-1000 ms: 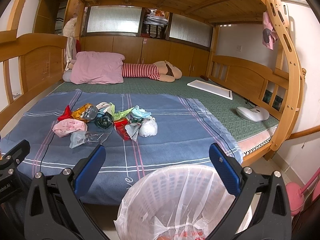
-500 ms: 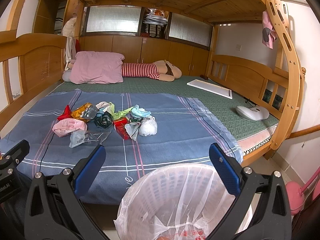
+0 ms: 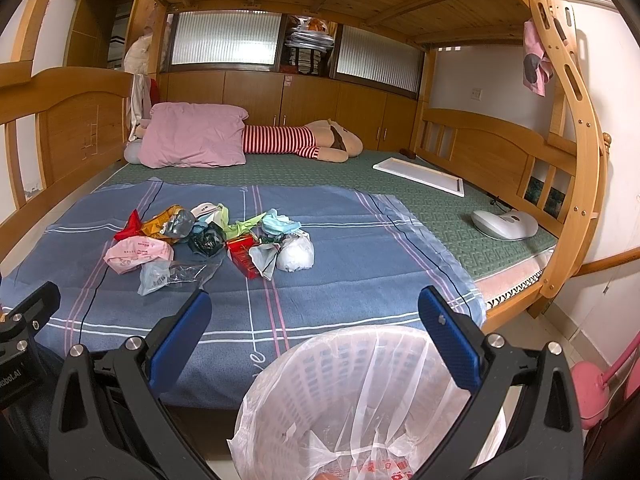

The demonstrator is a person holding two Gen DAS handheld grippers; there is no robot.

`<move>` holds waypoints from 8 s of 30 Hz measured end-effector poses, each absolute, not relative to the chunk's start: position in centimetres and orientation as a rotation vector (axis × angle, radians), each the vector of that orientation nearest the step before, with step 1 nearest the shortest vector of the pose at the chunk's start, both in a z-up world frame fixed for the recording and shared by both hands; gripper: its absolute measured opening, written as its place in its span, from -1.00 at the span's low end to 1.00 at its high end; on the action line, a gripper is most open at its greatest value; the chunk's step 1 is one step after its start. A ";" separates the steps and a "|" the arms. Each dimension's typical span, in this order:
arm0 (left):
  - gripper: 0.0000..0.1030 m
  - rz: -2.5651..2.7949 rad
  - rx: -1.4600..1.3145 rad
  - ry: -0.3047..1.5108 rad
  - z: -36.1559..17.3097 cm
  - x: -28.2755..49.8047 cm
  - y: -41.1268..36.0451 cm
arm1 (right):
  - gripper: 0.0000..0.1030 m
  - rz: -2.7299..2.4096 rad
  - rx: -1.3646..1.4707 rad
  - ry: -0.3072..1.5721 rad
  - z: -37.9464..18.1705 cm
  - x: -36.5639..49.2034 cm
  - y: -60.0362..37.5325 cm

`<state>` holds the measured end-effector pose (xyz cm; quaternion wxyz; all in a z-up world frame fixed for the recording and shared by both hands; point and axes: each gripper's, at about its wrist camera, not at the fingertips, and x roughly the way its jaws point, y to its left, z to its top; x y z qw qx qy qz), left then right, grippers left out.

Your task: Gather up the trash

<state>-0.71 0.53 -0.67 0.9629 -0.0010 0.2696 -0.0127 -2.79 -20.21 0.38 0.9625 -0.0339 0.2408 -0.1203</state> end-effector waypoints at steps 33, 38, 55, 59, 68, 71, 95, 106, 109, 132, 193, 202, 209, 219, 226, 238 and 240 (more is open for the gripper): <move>0.95 -0.026 -0.005 0.554 -1.1 -0.7 0.4 | 0.95 -0.246 -0.066 0.494 -0.3 -3.0 -20.5; 0.95 -0.027 -0.005 0.553 -1.0 -0.7 0.4 | 0.95 -0.247 -0.066 0.494 -0.4 -3.1 -20.6; 0.83 -0.038 -0.231 0.671 -2.8 10.0 10.4 | 0.95 -0.235 0.084 0.573 0.7 2.0 -23.3; 0.43 -0.022 -0.311 0.680 -2.7 14.6 13.2 | 0.95 -0.194 0.052 0.603 0.3 5.4 -20.8; 0.75 0.041 -0.452 0.685 -4.4 17.7 18.3 | 0.84 -0.033 0.246 0.926 -8.1 18.1 -13.4; 0.85 0.022 -0.491 0.726 -5.1 18.3 19.5 | 0.84 -0.061 0.332 1.031 -11.7 21.5 -11.3; 0.87 0.037 -0.602 0.814 -6.6 18.8 21.4 | -0.48 -0.161 0.370 0.971 -11.8 19.8 -10.7; 0.87 0.086 -0.554 0.779 -5.9 18.5 21.4 | -0.49 -0.169 0.378 0.947 -11.1 18.6 -11.9; 0.87 0.091 -0.538 0.770 -5.8 18.4 21.4 | -0.49 -0.169 0.368 0.931 -10.7 18.2 -11.7; 0.89 0.092 -0.508 0.753 -5.8 18.5 21.3 | -0.49 -0.168 0.349 0.938 -11.1 17.9 -11.5; 0.48 0.153 -0.420 1.077 -15.5 30.0 12.0 | -0.49 -0.124 0.334 0.769 -5.8 13.6 -22.3; -0.40 0.175 -0.425 0.996 -13.9 25.9 14.1 | -0.49 -0.079 0.316 0.770 -5.4 13.5 -20.5; -0.40 0.145 -0.454 0.777 -10.0 18.7 15.4 | -0.49 -0.040 0.286 0.757 -4.5 12.8 -18.9; -0.40 -0.143 -0.317 0.596 -5.0 10.8 8.5 | -0.49 0.014 0.200 0.722 -0.3 7.0 -23.8; -0.40 -0.455 -0.220 0.630 -3.6 6.3 -0.4 | -0.47 -0.088 0.062 0.924 -2.1 0.4 -30.2; -0.38 -0.718 0.008 0.731 -7.2 3.1 -10.7 | 0.42 -0.482 0.221 0.774 -1.1 -4.0 -37.4; -0.18 -0.764 0.055 0.742 -7.9 2.4 -12.5 | 0.42 -0.495 0.257 0.706 0.0 -4.5 -38.0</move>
